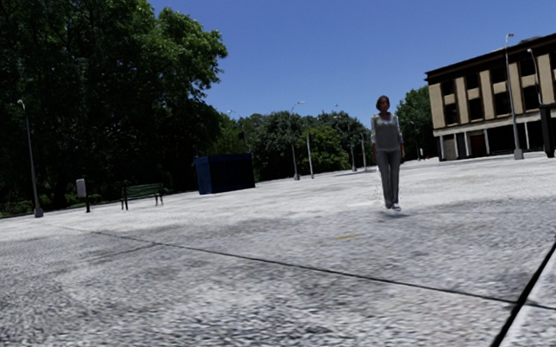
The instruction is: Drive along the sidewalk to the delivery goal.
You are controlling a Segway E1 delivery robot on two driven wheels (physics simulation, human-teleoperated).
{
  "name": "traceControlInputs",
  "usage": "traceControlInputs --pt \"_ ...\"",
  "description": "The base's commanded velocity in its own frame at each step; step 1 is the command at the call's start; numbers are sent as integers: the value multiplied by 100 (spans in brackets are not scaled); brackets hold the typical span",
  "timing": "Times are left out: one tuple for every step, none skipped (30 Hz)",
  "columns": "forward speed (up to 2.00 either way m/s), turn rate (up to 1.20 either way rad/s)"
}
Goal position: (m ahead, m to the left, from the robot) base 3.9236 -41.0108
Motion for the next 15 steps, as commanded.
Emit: traceControlInputs --pt "200 0" --pt "200 0" --pt "200 0" --pt "200 0" --pt "200 0" --pt "200 0" --pt "200 0" --pt "200 0" --pt "200 0" --pt "200 0" --pt "200 0" --pt "200 0" --pt "200 0" --pt "200 0" --pt "200 0"
